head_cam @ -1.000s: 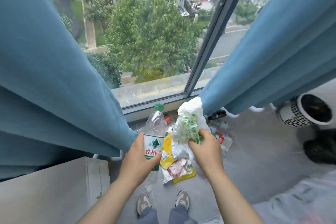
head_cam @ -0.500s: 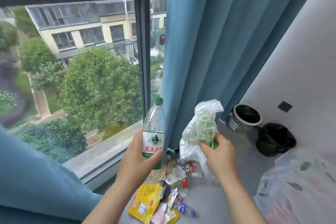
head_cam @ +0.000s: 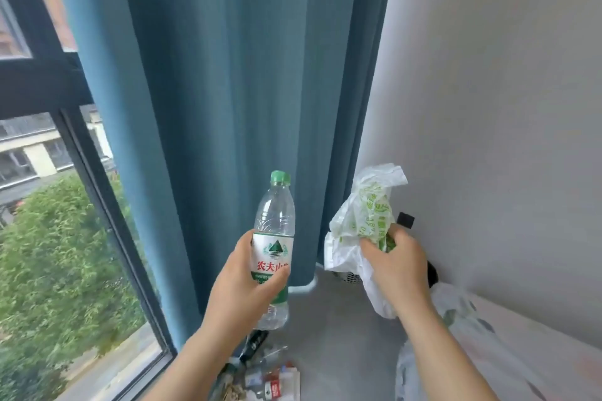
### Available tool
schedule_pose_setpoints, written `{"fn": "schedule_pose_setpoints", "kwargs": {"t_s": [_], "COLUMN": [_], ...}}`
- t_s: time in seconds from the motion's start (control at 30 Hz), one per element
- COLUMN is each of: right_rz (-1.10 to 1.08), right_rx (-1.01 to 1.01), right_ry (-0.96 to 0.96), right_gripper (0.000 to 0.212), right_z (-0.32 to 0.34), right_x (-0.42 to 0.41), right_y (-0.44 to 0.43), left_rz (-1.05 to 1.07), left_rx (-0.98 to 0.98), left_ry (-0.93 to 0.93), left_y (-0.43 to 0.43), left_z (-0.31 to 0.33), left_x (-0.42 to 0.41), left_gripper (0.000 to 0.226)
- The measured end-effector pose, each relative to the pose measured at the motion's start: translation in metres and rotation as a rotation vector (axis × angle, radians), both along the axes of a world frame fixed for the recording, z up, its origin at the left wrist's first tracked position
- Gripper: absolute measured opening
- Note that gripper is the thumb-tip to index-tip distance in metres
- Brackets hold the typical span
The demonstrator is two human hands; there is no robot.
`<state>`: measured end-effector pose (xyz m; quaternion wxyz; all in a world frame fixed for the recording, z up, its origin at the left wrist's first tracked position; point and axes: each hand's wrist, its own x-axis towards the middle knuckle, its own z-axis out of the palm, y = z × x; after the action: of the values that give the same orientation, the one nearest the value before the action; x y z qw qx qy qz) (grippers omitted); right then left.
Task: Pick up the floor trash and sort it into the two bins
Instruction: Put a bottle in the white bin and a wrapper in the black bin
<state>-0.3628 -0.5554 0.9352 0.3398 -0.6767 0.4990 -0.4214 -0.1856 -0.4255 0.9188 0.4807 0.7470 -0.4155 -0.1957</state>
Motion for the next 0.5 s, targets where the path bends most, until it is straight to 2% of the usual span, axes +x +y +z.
{"fn": "schedule_pose_setpoints", "kwargs": {"t_s": [0.27,0.5], "right_rz": [-0.105,-0.163], "right_rx": [-0.032,-0.029], "right_ry": [-0.017,-0.050], "right_gripper": [0.003,0.007], "right_z": [0.021,0.019], "right_x": [-0.066,-0.083], "right_y": [-0.080,-0.141], "left_rz": [-0.098,-0.172], "left_rx": [-0.039,-0.056], "left_ry": [-0.024,-0.020], "left_y": [-0.102,-0.185], "left_z": [0.018,0.015], "left_x": [-0.048,-0.058], "left_gripper": [0.046,0.046]}}
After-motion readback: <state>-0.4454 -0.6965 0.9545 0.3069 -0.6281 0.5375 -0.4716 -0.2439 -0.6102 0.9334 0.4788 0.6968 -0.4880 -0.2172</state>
